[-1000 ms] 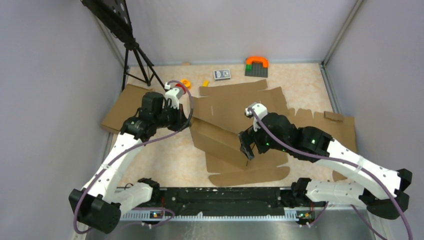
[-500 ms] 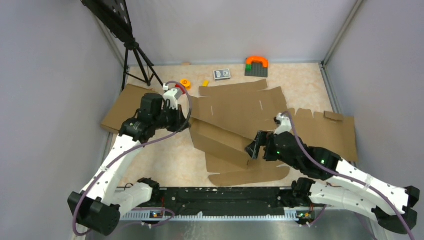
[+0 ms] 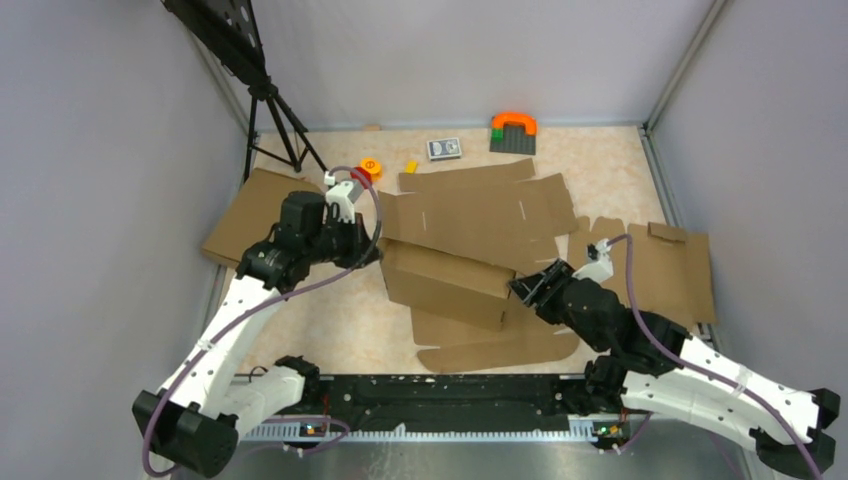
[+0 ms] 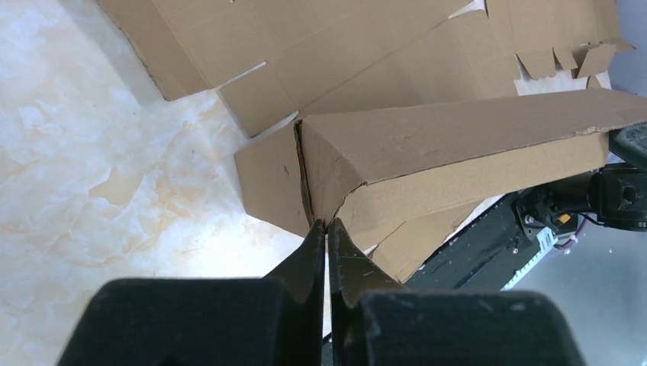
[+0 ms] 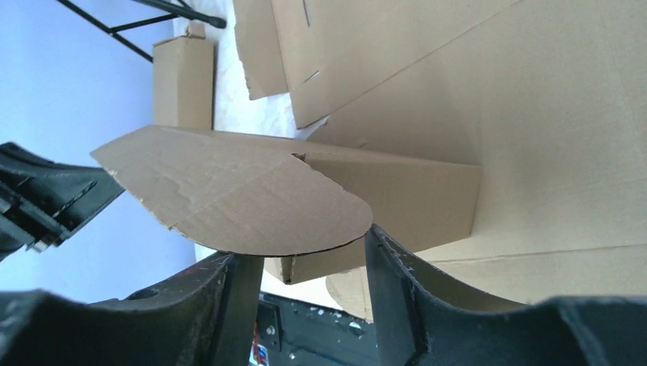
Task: Fold the paper box
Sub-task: Close the paper box at the center of the board.
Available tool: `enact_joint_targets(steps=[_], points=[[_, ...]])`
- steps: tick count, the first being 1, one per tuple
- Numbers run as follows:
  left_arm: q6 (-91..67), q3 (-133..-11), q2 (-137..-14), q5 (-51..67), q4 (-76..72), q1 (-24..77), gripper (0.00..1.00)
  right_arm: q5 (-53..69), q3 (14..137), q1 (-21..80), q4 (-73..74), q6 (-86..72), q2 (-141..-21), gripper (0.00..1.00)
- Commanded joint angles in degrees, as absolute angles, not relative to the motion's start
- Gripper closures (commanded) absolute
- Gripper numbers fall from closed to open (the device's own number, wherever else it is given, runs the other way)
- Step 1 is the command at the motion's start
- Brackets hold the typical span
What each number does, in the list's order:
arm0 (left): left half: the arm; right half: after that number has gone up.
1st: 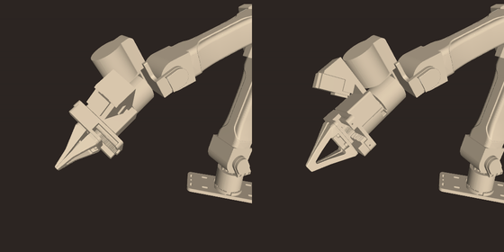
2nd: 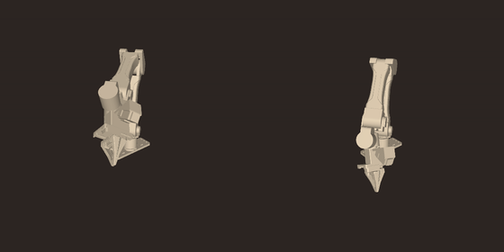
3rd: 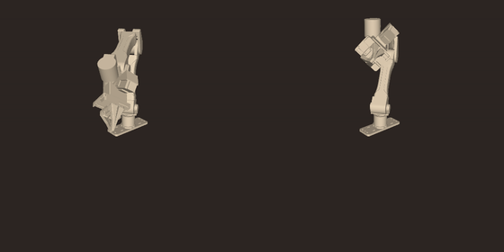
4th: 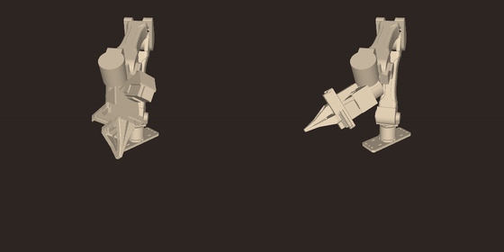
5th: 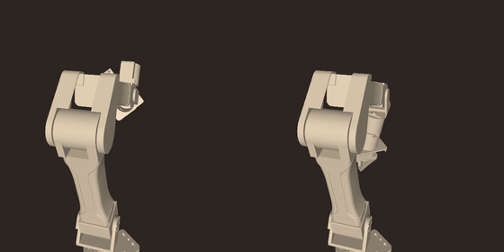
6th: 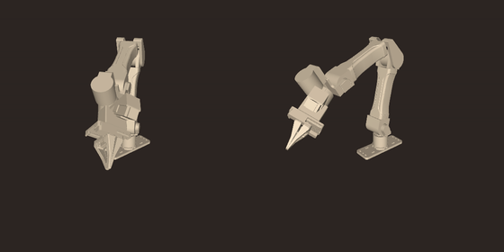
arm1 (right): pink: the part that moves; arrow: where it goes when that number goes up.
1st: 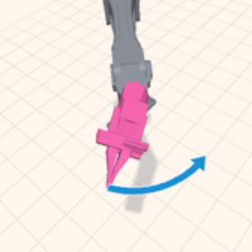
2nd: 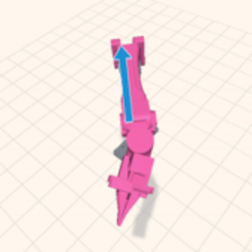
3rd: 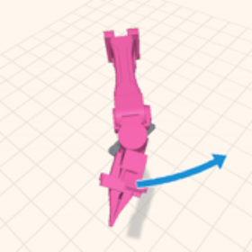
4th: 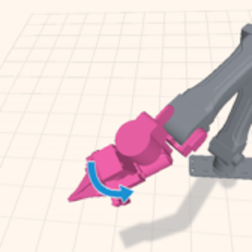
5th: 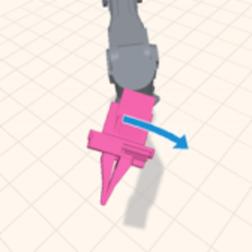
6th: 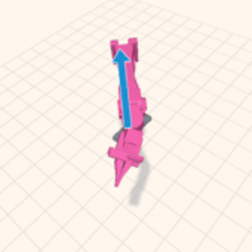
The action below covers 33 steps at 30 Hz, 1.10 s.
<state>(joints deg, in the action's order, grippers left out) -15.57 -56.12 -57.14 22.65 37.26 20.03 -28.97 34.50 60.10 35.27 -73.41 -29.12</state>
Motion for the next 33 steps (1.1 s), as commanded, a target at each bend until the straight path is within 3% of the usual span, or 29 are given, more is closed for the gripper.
enact_joint_targets(steps=[1,9,11,16,21,28,30,32,33], points=[[-17.63,-54.67,-54.93,22.67,36.65,20.77,1.0,-32.48,35.99,59.77,33.78,-75.37,-31.65,0.51],[-19.17,-52.7,-53.79,22.88,35.71,21.58,1.0,-31.02,34.99,57.67,36.94,-77.83,-34.31,0.81],[-19.6,-52.77,-53.86,23.02,35.55,21.78,1.0,-29.46,35.3,55.88,36.94,-76.51,-34.58,0.84],[-20.4,-53.22,-54.27,22.55,35.6,22.0,1.0,-29.69,40.77,54.87,37.15,-65.32,-34.25,0.59],[-20.65,-53.52,-54.46,21.96,35.6,22.07,1.0,-28.46,45.11,54.84,42.82,-60.36,-34.91,0.52],[-20.59,-54.12,-53.88,21.5,35.89,22.14,0.99,-20.54,47.43,54.84,37.7,-46.43,-31.23,0.38],[-20.42,-54.42,-53.92,21.44,36.24,22.08,0.99,-21.18,50.12,54.84,39.07,-46.29,-32.21,0.3],[-20.47,-54.72,-54.08,21.58,36.5,22.13,0.99,-23.05,53.61,54.84,41.91,-47.38,-34.48,0.14],[-20.67,-54.87,-54.13,21.6,36.6,22.11,0.99,-24.41,55.24,54.84,43.31,-48.24,-35.41,0.11]])
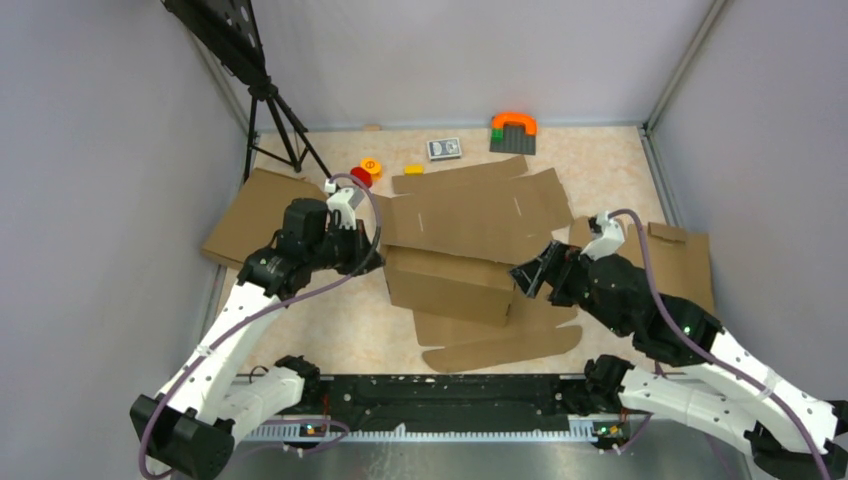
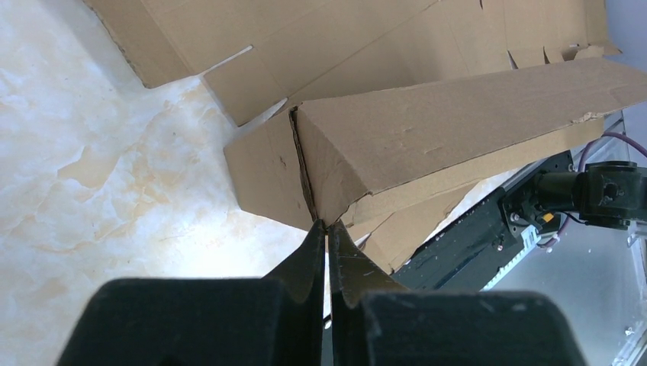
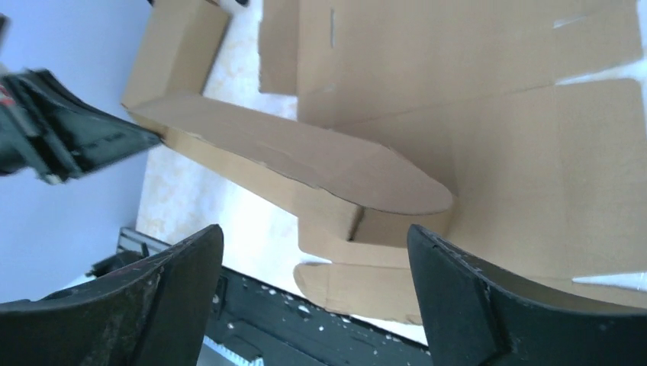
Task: Fold the paper box
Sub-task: Close the paper box at the center of the board.
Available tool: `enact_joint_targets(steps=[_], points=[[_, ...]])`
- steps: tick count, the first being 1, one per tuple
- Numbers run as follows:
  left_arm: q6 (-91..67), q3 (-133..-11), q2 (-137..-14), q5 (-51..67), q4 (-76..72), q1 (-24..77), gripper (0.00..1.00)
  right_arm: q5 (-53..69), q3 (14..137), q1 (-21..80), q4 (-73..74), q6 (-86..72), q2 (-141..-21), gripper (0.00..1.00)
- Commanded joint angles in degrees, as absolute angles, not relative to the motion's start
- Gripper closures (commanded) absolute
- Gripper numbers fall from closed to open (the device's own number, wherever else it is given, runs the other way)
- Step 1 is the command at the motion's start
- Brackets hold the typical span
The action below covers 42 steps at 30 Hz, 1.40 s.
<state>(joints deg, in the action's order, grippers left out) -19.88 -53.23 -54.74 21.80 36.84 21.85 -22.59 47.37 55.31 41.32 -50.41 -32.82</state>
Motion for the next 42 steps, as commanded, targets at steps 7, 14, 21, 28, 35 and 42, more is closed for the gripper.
enact_joint_targets(steps=[7,14,21,28,35,42], points=[[-23.9,-53.9,-52.4,21.76,36.13,22.33,0.97,-29.82,63.19,53.59,50.23,-59.24,-43.38,0.05],[-26.94,-52.91,-51.06,21.45,34.98,23.0,0.97,-36.34,71.65,52.29,57.88,-48.37,-51.08,0.05],[-25.68,-53.18,-51.83,19.95,35.59,23.11,0.97,-26.48,69.02,52.32,56.86,-30.38,-44.64,0.26],[-24.84,-53.53,-52.52,19.44,35.31,23.09,0.97,-18.62,64.47,52.3,57.09,-22.67,-47.77,0.22],[-24.04,-54.66,-53.34,19.08,35.86,23.11,0.97,-20.48,62.4,52.36,52.14,-18.18,-49.61,0.31],[-23.82,-55.35,-53.52,19.16,36.01,23.11,0.97,-24.98,62.08,52.32,48.25,-15.79,-52.29,0.47]])
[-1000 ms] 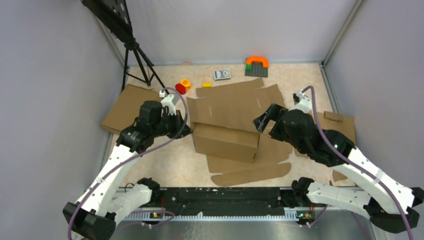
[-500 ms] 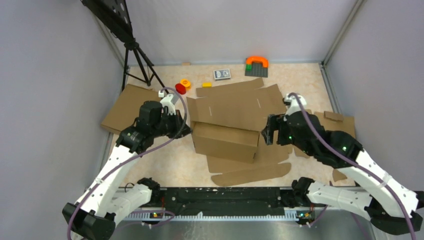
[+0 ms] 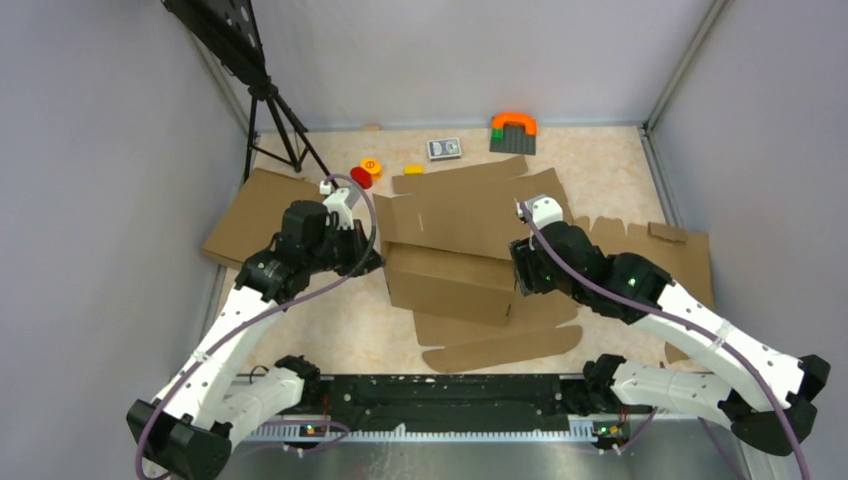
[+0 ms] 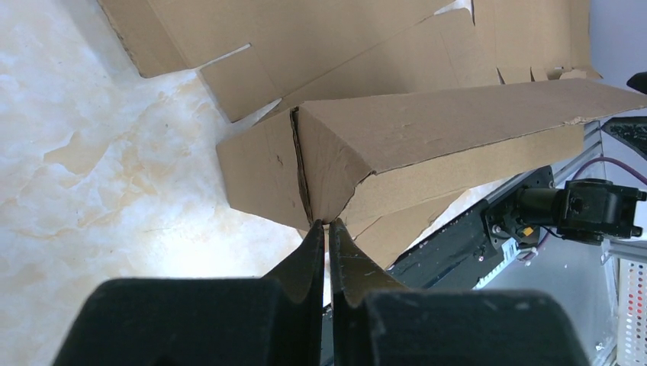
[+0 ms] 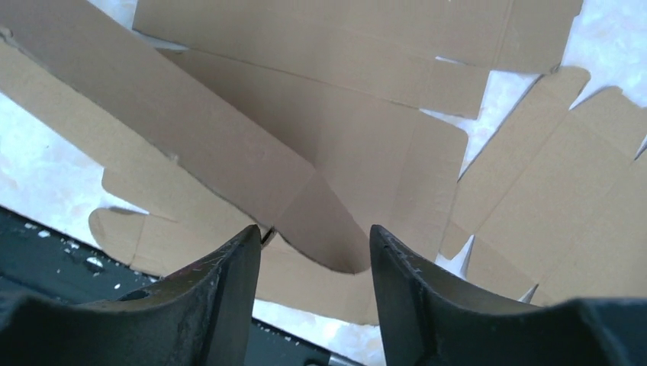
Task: Fold the paper box
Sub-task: Close the paper box at the center of the board.
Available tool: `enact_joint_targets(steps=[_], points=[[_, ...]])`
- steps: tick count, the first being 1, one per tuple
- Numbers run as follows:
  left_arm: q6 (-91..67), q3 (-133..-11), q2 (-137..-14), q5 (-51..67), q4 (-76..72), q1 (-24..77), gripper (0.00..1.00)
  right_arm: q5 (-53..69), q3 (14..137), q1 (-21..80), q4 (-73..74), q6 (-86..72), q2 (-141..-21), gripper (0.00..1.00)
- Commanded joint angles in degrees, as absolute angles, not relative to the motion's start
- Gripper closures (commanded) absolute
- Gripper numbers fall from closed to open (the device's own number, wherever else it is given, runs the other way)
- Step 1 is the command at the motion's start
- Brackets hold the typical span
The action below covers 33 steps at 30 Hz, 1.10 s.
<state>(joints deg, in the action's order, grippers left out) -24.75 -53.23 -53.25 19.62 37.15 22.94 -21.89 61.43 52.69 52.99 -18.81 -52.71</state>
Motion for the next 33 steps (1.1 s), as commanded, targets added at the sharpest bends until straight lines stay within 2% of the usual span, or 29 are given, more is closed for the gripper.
enact_joint_targets(steps=[1,4,8,10,15,21,26,33], points=[[-23.82,-55.44,-53.57,19.19,35.99,23.1,0.97,-25.57,61.98,52.3,48.01,-15.52,-52.3,0.49],[-23.87,-55.89,-53.91,19.42,35.95,23.12,0.97,-26.27,62.21,52.34,47.93,-15.32,-53.03,0.57],[-23.73,-56.26,-54.23,19.43,35.66,23.12,0.95,-24.54,62.64,52.34,47.32,-15.12,-53.2,0.73],[-23.25,-56.34,-54.24,18.94,35.19,23.12,0.84,-24.12,62.59,52.32,46.97,-14.69,-52.78,0.75],[-20.78,-56.96,-54.21,17.26,33.91,23.1,0.75,-23.77,61.68,52.3,46.41,-13.11,-51.75,0.75],[-19.96,-57.68,-54.91,16.46,31.97,23.07,0.75,-22.82,61.71,52.33,46.39,-12.28,-51.65,0.78],[-19.73,-58.36,-57.52,19.54,31.46,23.11,0.81,-22.03,62.18,52.31,46.22,-12.81,-51.78,0.79],[-19.25,-57.71,-58.14,20.24,30.69,23.1,0.88,-22.02,63.06,52.32,46.46,-13.86,-52.92,0.96]])
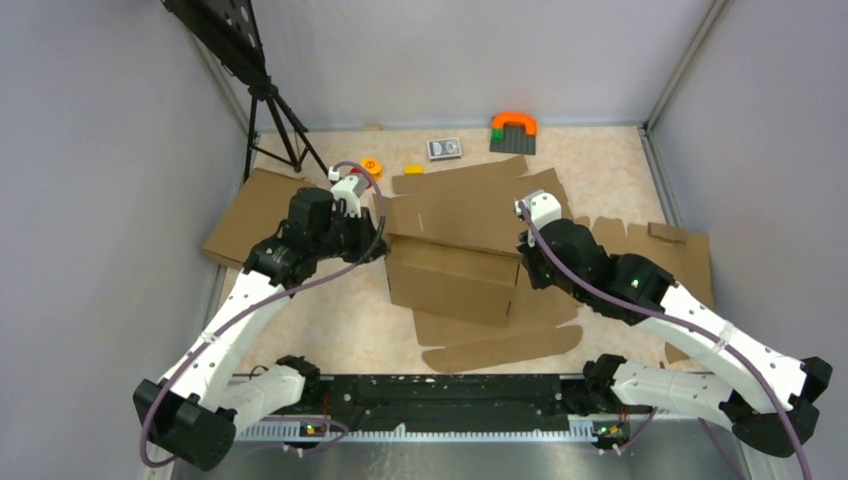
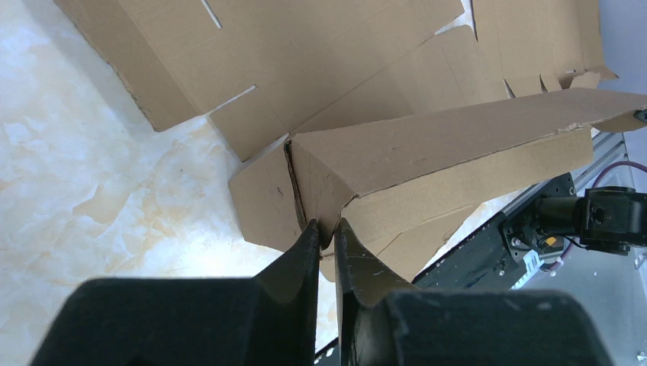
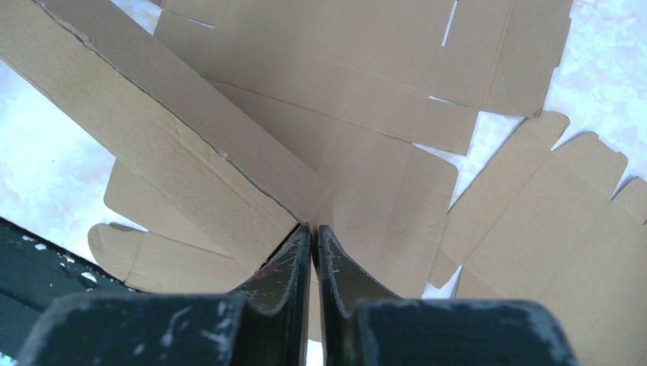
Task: Fold the paper box
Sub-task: Close the paper box at the center of the board.
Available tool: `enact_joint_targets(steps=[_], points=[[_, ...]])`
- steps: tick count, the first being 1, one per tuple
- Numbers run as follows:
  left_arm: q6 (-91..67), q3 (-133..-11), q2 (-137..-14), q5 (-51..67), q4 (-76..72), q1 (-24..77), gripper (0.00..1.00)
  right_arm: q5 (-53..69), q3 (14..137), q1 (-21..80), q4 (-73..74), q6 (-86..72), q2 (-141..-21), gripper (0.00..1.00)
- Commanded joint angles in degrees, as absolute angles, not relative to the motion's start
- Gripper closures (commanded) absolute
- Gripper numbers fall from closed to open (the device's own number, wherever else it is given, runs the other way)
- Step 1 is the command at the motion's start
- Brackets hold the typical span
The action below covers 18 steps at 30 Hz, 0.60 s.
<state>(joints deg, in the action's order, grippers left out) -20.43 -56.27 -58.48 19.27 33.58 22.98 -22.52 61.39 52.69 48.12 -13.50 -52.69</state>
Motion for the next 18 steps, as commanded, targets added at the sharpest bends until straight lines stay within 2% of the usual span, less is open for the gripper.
enact_joint_targets(steps=[1,4,11,13,18], points=[[-19.25,-57.66,-58.22,20.1,30.68,23.07,0.89,-21.98,63.1,52.34,46.3,-14.22,-52.93,0.97],[-19.38,-57.53,-58.44,20.11,30.76,23.05,1.0,-21.85,63.88,52.32,45.78,-15.71,-53.02,1.0],[-19.95,-57.22,-57.84,19.8,30.73,23.09,1.0,-21.88,64.14,52.31,43.85,-22.88,-53.56,1.0],[-19.96,-57.27,-57.75,19.35,30.99,23.07,1.0,-20.71,63.47,52.3,43.66,-21.57,-53.71,0.87],[-19.95,-57.47,-57.83,19.04,31.46,23.12,1.0,-23.56,59.97,52.37,45.85,-20.38,-52.98,0.75]])
